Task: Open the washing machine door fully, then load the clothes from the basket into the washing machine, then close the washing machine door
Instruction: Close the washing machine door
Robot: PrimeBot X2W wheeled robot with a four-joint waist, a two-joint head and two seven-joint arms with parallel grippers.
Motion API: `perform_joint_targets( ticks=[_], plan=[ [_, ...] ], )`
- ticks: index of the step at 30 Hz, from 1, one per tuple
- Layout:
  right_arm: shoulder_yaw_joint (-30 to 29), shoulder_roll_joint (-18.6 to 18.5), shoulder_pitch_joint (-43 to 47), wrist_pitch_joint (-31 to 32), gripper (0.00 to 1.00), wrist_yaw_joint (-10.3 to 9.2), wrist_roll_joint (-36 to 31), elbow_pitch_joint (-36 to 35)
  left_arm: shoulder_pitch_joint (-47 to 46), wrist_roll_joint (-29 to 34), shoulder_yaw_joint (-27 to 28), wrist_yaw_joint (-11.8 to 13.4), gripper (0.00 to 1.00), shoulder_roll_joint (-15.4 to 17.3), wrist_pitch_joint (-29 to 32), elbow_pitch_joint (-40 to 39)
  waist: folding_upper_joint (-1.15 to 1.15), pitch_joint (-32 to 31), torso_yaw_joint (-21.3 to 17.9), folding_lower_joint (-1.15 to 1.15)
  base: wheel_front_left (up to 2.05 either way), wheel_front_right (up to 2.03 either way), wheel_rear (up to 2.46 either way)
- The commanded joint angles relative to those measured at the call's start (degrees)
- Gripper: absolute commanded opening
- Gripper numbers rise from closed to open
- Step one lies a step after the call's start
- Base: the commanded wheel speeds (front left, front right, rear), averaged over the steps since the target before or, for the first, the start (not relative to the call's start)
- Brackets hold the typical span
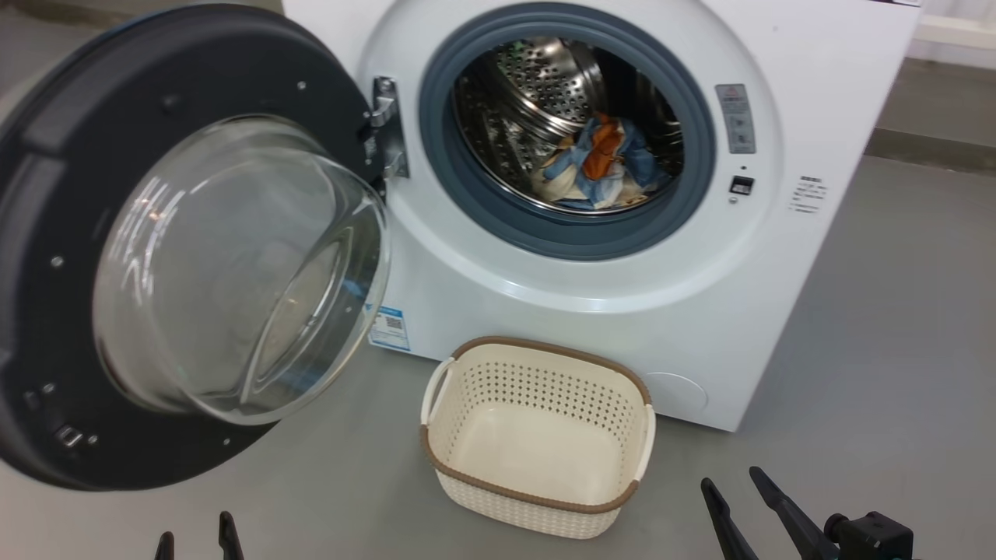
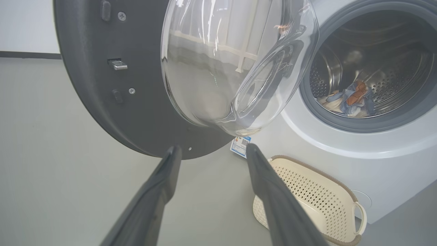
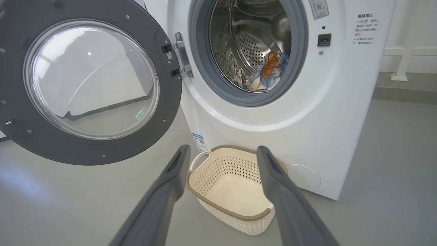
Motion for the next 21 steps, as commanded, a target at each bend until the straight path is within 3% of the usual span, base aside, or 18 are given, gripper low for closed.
perform_joint_targets(
  ticks=[1, 9, 21],
  plan=[
    [1.26, -0.62, -1.92, -0.28, 1.00, 0.09, -0.43, -1.14, -1.35, 0.41, 1.91, -0.21, 1.00, 0.55, -0.37, -1.22, 0.00, -0.28, 1.87, 0.00, 0.00, 0.00, 0.00],
    [1.71, -0.63, -1.99, -0.28, 1.00, 0.09, -0.46, -1.09, -1.35, 0.45, 1.86, -0.37, 1.00, 0.55, -0.37, -1.19, 0.00, -0.19, 4.85, 0.00, 0.00, 0.00, 0.00],
    [3.48, -1.57, -3.82, -0.28, 1.00, 0.09, -0.08, -0.67, -1.09, -0.57, 2.29, 0.57, 1.00, 0.55, -0.37, -2.53, 0.00, 1.17, 6.09, 0.00, 0.00, 0.00, 0.00]
  ],
)
